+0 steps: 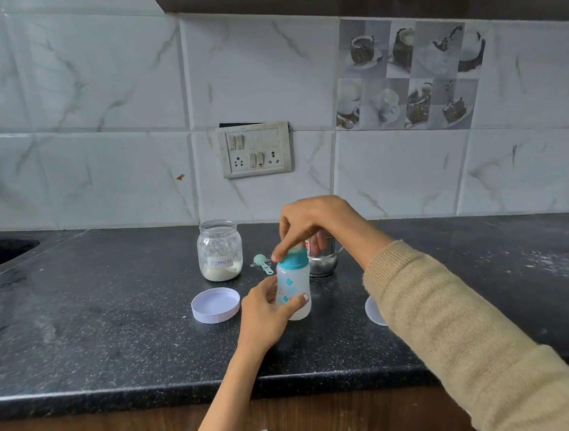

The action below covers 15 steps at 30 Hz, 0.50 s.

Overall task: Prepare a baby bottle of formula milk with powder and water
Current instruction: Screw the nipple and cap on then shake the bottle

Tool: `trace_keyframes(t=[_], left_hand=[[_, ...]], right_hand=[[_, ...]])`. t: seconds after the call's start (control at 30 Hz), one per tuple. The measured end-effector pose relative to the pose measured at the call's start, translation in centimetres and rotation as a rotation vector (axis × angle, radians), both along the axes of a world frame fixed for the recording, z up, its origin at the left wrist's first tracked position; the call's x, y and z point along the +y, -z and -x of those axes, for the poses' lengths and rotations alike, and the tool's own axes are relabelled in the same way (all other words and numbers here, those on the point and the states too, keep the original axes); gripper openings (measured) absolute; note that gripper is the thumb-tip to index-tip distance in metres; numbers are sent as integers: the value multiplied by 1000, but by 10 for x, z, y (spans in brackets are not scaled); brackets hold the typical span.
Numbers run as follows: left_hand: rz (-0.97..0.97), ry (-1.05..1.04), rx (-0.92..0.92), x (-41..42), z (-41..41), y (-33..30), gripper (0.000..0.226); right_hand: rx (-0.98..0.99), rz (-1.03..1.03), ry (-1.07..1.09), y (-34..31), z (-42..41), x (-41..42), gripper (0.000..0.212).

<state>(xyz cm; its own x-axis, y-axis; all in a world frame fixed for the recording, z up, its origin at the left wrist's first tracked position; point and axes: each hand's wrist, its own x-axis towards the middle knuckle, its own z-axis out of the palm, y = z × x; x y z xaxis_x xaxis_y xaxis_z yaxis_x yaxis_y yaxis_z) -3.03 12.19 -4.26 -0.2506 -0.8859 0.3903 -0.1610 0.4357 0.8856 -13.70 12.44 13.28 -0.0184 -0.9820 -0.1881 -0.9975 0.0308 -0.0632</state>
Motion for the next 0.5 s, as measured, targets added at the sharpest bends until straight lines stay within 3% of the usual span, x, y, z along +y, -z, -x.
trace_keyframes(t=[0.1, 0.2, 0.37, 0.5], left_hand=[[-2, -2, 5, 0, 0, 0, 43], [-1, -4, 3, -2, 1, 0, 46], [-12, -3, 5, -5, 1, 4, 51], [-12, -2, 3, -2, 0, 2, 47]], right_hand=[[98, 29, 102, 5, -1, 1, 74], [24, -6, 132, 2, 3, 3, 84], [-205, -86, -92, -6, 19, 10, 71], [-288, -19, -137, 5, 28, 9, 47]])
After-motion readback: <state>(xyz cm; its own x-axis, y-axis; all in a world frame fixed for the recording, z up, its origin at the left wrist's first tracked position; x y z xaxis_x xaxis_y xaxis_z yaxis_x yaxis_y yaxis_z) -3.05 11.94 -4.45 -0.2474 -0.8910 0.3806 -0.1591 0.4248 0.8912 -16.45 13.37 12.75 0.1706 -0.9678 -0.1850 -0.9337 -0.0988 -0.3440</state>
